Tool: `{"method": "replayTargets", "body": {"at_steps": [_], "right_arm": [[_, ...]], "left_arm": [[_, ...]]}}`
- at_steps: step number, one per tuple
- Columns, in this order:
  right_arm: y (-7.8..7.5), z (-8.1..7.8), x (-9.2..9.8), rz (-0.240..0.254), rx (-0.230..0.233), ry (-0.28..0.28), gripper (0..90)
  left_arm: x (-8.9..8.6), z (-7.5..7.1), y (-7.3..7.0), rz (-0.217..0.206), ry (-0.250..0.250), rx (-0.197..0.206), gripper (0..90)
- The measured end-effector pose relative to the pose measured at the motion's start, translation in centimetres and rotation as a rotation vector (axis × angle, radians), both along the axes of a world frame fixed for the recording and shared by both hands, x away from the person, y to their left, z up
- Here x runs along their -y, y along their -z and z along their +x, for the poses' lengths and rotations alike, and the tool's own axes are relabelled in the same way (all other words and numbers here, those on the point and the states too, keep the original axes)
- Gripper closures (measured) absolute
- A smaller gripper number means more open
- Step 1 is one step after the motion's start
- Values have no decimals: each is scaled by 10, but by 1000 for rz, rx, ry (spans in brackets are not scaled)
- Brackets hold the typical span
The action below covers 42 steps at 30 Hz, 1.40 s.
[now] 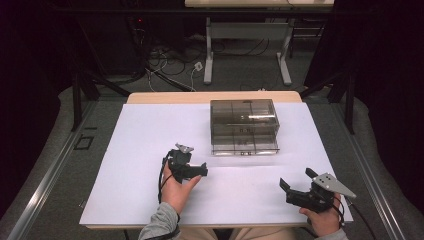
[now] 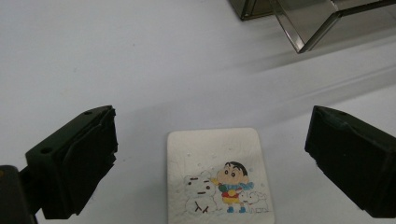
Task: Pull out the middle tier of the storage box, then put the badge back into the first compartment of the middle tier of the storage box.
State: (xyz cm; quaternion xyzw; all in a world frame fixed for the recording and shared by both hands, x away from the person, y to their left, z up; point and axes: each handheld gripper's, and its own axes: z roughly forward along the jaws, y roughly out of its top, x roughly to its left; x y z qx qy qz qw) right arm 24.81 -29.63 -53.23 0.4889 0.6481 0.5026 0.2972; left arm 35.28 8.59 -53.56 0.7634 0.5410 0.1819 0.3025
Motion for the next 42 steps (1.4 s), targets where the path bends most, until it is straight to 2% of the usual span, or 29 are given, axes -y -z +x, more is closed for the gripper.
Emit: {"method": "replayTargets", "body": {"at_steps": [4, 6, 12, 24, 27, 29, 36, 39, 42], "right_arm": [[0, 0, 0, 2, 5, -2, 0], [0, 0, 0, 4, 3, -3, 0], [0, 0, 0, 1, -1, -4, 0], [0, 0, 0, -1, -6, -3, 0], [1, 1, 0, 5, 6, -2, 0], [0, 1, 0, 14, -3, 6, 0], [2, 4, -2, 1, 3, -3, 0], [2, 2, -2, 10, -8, -8, 0], [2, 2, 0, 1, 7, -6, 0]], "left_arm": [[1, 0, 2, 0, -2, 5, 32], [0, -1, 3, 4, 0, -8, 32], [1, -1, 6, 4, -1, -3, 32], [2, -2, 12, 12, -1, -22, 39], [3, -1, 14, 11, -2, -26, 42], [4, -1, 15, 15, 2, -27, 47], [3, -2, 17, 26, 0, -28, 79], [2, -5, 19, 30, -4, -27, 91], [1, -7, 21, 31, -4, -26, 159]]}}
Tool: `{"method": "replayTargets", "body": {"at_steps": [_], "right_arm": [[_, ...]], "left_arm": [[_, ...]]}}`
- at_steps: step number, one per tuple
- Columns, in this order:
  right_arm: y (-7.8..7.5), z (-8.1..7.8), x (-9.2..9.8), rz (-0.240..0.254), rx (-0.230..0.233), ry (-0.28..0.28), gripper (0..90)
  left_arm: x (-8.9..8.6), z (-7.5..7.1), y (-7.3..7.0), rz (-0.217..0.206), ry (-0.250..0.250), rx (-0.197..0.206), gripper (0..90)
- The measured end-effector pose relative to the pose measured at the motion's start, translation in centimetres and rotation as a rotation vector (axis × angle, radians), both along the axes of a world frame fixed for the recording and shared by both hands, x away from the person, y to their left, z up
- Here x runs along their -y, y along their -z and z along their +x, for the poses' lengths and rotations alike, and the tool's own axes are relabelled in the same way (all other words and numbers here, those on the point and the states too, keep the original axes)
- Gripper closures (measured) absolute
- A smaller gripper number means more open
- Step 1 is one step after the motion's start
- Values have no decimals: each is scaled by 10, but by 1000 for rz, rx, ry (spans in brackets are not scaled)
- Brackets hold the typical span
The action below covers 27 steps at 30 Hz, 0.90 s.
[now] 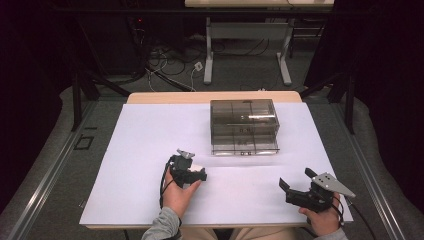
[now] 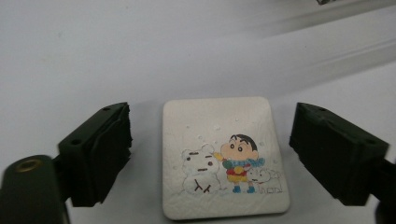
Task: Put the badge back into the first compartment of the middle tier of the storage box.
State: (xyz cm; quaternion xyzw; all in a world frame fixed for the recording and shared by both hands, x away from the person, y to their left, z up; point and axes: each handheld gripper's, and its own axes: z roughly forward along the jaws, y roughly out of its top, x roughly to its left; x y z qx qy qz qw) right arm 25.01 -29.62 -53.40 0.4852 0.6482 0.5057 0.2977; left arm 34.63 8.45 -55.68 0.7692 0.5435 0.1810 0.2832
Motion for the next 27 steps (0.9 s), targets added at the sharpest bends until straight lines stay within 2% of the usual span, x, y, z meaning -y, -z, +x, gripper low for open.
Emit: {"method": "replayTargets", "body": {"at_steps": [6, 17, 18, 23, 27], "right_arm": [[0, 0, -1, 3, -11, 2, 0], [0, 1, -3, 0, -15, -5, 0], [0, 2, -2, -5, -11, -7, 0], [1, 2, -2, 1, -9, -8, 0], [1, 2, -1, -3, -12, -4, 0]], "left_arm": [[0, -1, 2, 7, -6, -1, 173], [1, -6, 1, 3, -17, 11, 255], [2, -7, 1, -7, -24, 10, 267], [5, -8, -1, 5, -24, 0, 333], [5, -8, -2, 3, -31, -8, 334]]}}
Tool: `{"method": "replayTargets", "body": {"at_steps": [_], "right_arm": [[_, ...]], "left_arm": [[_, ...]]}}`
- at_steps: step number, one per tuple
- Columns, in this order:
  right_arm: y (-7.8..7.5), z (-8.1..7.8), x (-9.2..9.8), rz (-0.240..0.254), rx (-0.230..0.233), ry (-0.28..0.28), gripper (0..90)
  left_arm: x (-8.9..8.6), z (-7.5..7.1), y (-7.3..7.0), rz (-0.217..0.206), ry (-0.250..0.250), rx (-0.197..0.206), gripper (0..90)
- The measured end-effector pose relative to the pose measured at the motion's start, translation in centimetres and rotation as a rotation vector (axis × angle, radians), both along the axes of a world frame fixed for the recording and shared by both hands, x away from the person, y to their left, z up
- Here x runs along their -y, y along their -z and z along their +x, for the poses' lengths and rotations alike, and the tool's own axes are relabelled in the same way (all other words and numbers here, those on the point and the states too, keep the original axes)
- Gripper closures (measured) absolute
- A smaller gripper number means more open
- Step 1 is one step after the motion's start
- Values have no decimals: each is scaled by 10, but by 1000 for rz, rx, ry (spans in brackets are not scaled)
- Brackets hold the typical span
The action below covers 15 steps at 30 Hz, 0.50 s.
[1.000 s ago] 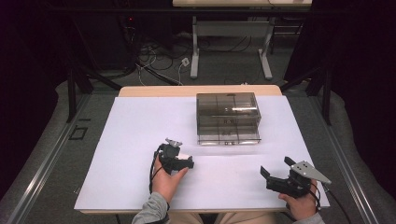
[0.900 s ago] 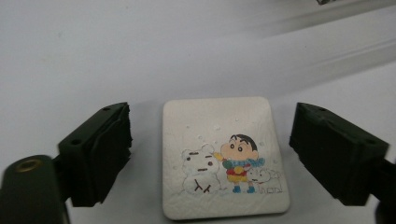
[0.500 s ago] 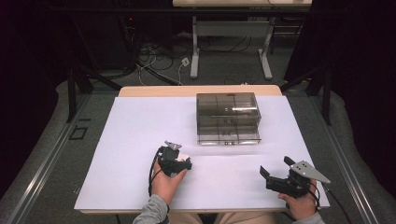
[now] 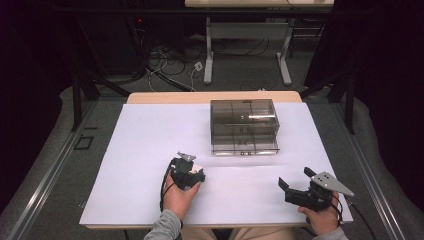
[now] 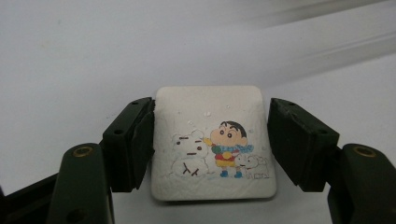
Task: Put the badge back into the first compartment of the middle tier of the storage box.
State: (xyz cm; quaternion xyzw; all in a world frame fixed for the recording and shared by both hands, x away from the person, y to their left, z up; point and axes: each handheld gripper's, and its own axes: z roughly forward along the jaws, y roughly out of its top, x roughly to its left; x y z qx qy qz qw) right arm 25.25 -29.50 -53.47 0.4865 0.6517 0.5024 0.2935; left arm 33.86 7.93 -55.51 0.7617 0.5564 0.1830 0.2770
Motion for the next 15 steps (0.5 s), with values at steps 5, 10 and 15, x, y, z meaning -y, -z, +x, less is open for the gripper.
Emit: {"method": "replayTargets", "body": {"at_steps": [5, 10, 15], "right_arm": [[1, 1, 0, 6, 3, -1, 0], [1, 1, 0, 12, 0, 2, 0], [1, 1, 1, 9, -2, 5, 0]], "left_arm": [[0, 1, -1, 1, 3, -8, 335], [0, 1, -1, -5, 1, -8, 336], [0, 2, -2, -7, -1, -13, 337]]}}
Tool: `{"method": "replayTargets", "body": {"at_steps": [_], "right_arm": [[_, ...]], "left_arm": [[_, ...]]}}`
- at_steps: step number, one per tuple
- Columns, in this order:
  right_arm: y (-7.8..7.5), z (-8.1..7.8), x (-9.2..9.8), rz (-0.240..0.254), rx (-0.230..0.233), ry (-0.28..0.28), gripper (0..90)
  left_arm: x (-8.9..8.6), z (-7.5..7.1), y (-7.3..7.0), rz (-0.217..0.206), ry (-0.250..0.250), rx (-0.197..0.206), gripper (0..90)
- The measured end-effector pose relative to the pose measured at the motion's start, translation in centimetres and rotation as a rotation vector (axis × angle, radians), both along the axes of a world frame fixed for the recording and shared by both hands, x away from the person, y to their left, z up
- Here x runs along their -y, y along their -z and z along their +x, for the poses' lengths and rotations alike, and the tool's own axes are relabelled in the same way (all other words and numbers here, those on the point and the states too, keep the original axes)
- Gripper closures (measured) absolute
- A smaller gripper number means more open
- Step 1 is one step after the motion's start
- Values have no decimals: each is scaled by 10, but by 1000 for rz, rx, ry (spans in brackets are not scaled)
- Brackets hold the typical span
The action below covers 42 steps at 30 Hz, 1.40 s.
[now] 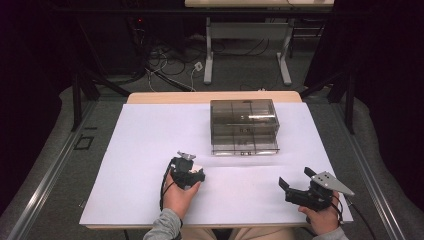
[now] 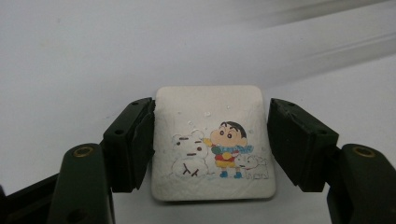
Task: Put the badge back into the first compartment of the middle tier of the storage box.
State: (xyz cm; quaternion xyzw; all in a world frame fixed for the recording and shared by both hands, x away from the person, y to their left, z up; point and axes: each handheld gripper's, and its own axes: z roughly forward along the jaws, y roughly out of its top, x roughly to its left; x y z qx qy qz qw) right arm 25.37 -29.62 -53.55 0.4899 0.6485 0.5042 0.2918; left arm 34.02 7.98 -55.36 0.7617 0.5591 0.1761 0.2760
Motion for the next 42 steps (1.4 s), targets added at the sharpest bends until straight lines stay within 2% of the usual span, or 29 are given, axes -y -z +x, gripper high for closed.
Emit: {"method": "replayTargets", "body": {"at_steps": [16, 25, 29, 36, 42], "right_arm": [[1, 0, 0, 9, -6, -1, 0], [1, 0, 0, 9, -6, 3, 0], [1, 0, 1, 10, -5, 5, 0], [1, 1, 1, 13, -5, 5, 0], [0, 0, 1, 12, -10, 5, 0]], "left_arm": [[-4, 1, -7, 6, -9, 19, 337], [-5, 3, -13, 5, -12, 17, 337], [-4, 4, -17, -11, -15, 11, 337], [-3, 6, -25, -11, -10, 17, 337], [-2, 9, -34, -15, -7, 35, 336]]}}
